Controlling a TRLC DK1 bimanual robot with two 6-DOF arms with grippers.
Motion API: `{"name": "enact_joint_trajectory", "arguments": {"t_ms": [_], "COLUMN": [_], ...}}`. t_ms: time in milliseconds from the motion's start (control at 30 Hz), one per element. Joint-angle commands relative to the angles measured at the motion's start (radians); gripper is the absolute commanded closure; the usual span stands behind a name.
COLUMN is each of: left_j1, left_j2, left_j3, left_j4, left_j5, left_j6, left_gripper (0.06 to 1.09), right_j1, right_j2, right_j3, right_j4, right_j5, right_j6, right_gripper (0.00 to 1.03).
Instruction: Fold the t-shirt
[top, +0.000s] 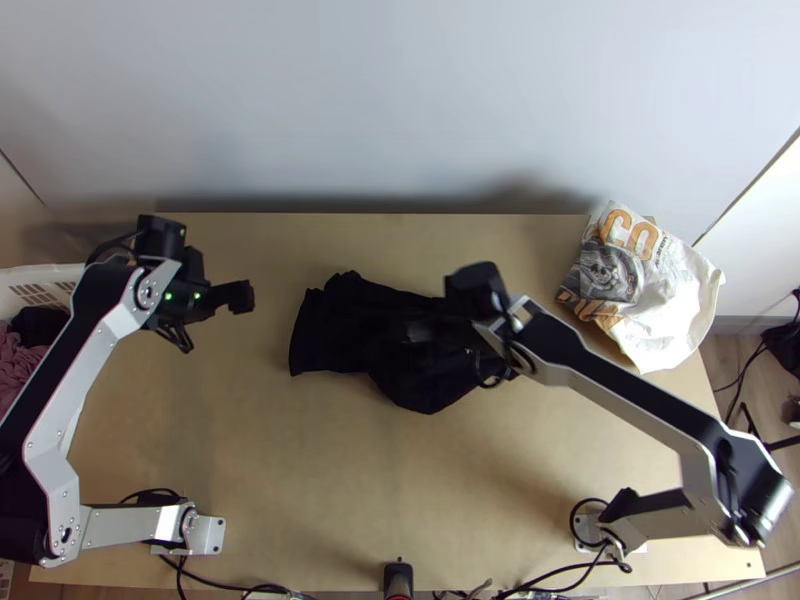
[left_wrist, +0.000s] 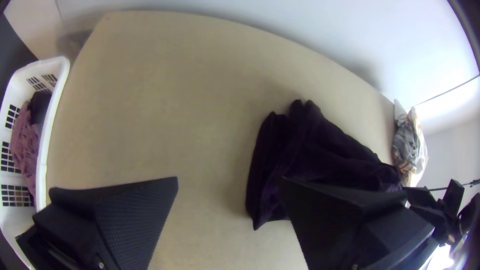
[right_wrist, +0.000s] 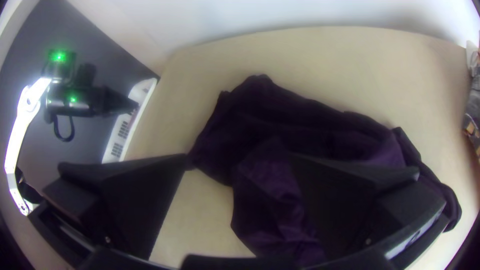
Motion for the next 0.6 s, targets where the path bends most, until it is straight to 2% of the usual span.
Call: {"name": "enact_joint_trajectory", "arguments": {"t_ms": [0,200,400,567], "left_j1": [0.086,0.083,0.075,0.08], "left_j2": [-0.058,-0.089,-0.112,-0.117], "left_j3": [-0.149,-0.217,-0.221,-0.237], "left_j4": [0.095,0.147,0.156,0.156], "left_j5": [0.031,0.043,0.045,0.045], "left_j6": [0.025,0.016,0.013,0.034], "left_gripper": [0.1,0.1,0.1,0.1], "right_j1": [0.037,0.045,0.036,0.016], "right_j2": [0.184,0.254,0.271,0.274], "right_j3": [0.226,0.267,0.304,0.325], "right_j4": [-0.104,-0.141,-0.234,-0.322], "right_j5": [-0.013,-0.012,0.018,0.076], "right_j6": [-0.017,-0.036,-0.103,-0.18], "right_gripper": [0.06,0.06,0.05,0.05]}}
